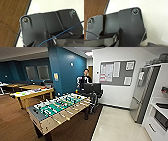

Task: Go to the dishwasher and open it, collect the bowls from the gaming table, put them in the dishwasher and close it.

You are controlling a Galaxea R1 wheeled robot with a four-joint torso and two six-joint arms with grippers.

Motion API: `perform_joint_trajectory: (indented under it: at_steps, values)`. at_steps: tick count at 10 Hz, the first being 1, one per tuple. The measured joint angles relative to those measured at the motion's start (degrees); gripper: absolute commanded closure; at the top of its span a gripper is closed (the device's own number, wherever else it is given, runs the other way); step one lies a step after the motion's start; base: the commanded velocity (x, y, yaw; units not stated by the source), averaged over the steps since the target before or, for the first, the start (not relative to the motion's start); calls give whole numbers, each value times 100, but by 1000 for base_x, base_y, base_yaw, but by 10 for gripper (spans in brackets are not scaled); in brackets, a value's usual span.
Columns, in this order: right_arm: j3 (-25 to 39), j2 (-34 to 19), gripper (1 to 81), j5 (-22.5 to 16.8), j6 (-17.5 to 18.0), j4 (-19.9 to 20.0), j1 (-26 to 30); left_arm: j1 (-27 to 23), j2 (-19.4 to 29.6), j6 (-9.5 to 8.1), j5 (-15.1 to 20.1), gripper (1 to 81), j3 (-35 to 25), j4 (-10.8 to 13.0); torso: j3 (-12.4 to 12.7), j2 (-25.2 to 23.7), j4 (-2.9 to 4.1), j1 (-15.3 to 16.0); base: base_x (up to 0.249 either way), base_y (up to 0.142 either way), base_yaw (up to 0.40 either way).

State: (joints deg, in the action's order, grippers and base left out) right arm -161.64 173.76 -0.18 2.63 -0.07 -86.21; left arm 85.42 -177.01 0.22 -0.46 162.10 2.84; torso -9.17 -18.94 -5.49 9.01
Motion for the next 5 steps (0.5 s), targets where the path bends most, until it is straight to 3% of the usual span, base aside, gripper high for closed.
perform_joint_trajectory:
  at_steps: [5]
  values:
    - [2,5,10,-4,0,0,11,0,2,0,2,10,0,0,0,0,0,0,0,0,349]
